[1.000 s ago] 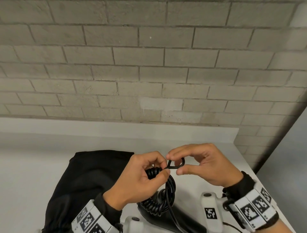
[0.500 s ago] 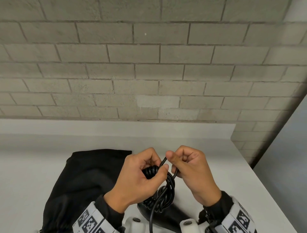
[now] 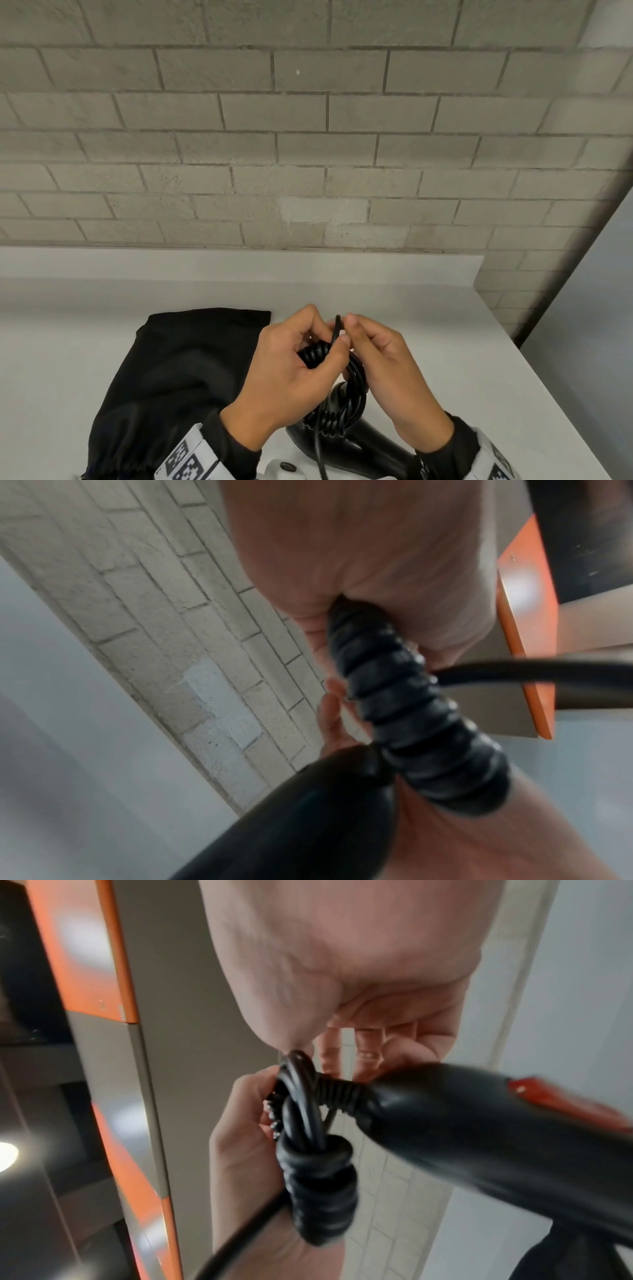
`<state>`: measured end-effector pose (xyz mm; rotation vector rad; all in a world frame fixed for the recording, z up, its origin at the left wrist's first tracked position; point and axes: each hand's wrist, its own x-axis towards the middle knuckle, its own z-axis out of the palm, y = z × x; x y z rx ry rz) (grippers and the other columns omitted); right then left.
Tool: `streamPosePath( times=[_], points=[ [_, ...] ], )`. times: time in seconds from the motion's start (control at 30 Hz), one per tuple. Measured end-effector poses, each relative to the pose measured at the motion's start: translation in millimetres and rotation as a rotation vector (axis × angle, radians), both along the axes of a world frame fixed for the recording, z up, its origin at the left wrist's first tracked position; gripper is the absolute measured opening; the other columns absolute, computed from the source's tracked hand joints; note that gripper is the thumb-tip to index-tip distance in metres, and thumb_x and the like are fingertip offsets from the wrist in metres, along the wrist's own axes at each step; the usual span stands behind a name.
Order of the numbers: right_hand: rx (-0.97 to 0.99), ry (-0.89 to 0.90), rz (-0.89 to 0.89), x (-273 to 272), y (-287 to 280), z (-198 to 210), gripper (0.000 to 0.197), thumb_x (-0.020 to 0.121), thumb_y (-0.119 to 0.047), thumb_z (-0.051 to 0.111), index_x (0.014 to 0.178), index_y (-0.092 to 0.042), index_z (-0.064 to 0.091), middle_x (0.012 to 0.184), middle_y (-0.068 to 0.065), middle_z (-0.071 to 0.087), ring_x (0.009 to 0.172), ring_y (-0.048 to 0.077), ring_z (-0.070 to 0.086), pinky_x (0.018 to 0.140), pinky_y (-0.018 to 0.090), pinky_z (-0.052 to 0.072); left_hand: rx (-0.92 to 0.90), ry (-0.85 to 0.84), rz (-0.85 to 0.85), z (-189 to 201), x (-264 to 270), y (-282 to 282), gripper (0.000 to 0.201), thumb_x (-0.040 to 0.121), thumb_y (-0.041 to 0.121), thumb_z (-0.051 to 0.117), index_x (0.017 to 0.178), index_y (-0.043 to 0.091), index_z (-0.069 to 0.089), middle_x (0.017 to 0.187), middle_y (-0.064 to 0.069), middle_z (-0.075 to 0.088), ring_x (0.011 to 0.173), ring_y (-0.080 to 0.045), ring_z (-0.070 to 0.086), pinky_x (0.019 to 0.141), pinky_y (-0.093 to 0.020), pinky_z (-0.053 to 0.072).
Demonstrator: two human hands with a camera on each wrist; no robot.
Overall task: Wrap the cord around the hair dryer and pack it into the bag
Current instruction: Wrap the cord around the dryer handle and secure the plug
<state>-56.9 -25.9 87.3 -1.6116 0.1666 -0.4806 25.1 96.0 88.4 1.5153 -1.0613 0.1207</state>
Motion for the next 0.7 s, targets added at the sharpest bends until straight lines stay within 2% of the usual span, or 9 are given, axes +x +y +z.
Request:
streamPosePath(
  times=[0.1,0.2,0.3,0.4,0.43,0.5,0.57,0.63,0.7],
  points=[
    [-0.099,-0.005,-0.130,-10.1,4.8,-8.2,0.034,0.094,-0.057,0.046,0.105,-0.034,0.069,0.096,-0.007,0.072,0.085,0.005,0.065,0.070,0.020,0.047,0.032,0.057,0.043,3.0,3.0,1.0,0.017,0.083,0.025,0.071,0.091,0.029,0.056,0.058,0.002,0.059,0.048,-0.010,0.054,0.051,-0.020,0.045],
    [-0.187,-0.091,-0.363,-26.2,17.4,-19.3,0.031,0.077,-0.061,0.054,0.096,-0.038,0.062,0.087,-0.009,0.065,0.075,0.009,0.060,0.065,0.018,0.046,0.057,0.068,0.099,3.6,6.9,1.7,0.036,0.086,0.023,0.068,0.117,0.034,0.053,0.055,-0.004,0.057,0.046,-0.015,0.049,0.057,-0.026,0.047],
    [-0.382,-0.049,-0.441,-45.0,37.2,-25.6,0.037,0.061,-0.060,0.069,0.075,-0.029,0.056,0.063,-0.004,0.055,0.057,0.010,0.050,0.052,0.016,0.040,0.068,0.085,0.117,3.4,8.2,1.7,0.028,0.082,0.036,0.065,0.110,0.034,0.065,0.058,-0.005,0.057,0.054,-0.022,0.055,0.067,-0.036,0.052],
    [-0.461,0.190,-0.301,-58.7,53.5,-36.3,0.065,0.041,-0.084,0.069,0.074,-0.031,0.053,0.067,-0.013,0.063,0.059,0.007,0.057,0.053,0.010,0.041,0.056,0.113,0.116,2.4,7.6,-0.2,0.031,0.079,0.042,0.063,0.107,0.030,0.068,0.059,-0.004,0.059,0.057,-0.023,0.058,0.070,-0.036,0.052],
    [-0.459,0.247,-0.266,-60.2,56.6,-40.2,0.060,0.045,-0.084,0.069,0.082,-0.038,0.054,0.074,-0.022,0.064,0.066,0.004,0.060,0.059,0.008,0.044,0.055,0.116,0.110,3.2,6.9,-0.5,0.031,0.079,0.042,0.063,0.107,0.029,0.068,0.058,-0.003,0.060,0.056,-0.023,0.059,0.071,-0.036,0.053],
    [-0.490,0.253,-0.218,-63.8,59.8,-42.9,0.026,0.069,-0.061,0.072,0.086,-0.060,0.052,0.085,-0.036,0.062,0.084,-0.007,0.062,0.075,0.005,0.045,0.055,0.120,0.109,4.0,7.0,-1.4,0.029,0.079,0.039,0.065,0.105,0.028,0.069,0.057,-0.003,0.060,0.055,-0.023,0.059,0.069,-0.033,0.053],
    [-0.554,0.244,-0.153,-67.2,59.9,-42.0,0.025,0.087,-0.040,0.064,0.078,-0.062,0.058,0.088,-0.035,0.063,0.095,-0.016,0.059,0.085,0.001,0.042,0.062,0.115,0.125,3.6,8.6,-2.5,0.022,0.080,0.032,0.068,0.102,0.026,0.070,0.056,-0.001,0.060,0.052,-0.019,0.058,0.064,-0.029,0.053],
    [-0.663,0.158,-0.188,-80.5,49.7,-35.6,0.020,0.091,-0.040,0.055,0.086,-0.059,0.059,0.089,-0.042,0.060,0.083,-0.026,0.056,0.072,-0.006,0.041,0.060,0.090,0.157,4.0,10.1,-2.2,0.018,0.080,0.027,0.068,0.097,0.024,0.072,0.055,0.002,0.061,0.046,-0.008,0.053,0.055,-0.018,0.047],
    [-0.753,0.077,-0.317,-94.7,40.3,-20.2,0.020,0.093,-0.059,0.042,0.089,-0.055,0.061,0.082,-0.039,0.063,0.068,-0.022,0.059,0.058,-0.001,0.047,0.052,0.051,0.185,5.4,10.5,-1.4,0.016,0.078,0.031,0.070,0.091,0.022,0.074,0.055,0.004,0.062,0.045,-0.007,0.053,0.053,-0.012,0.044]
  ],
)
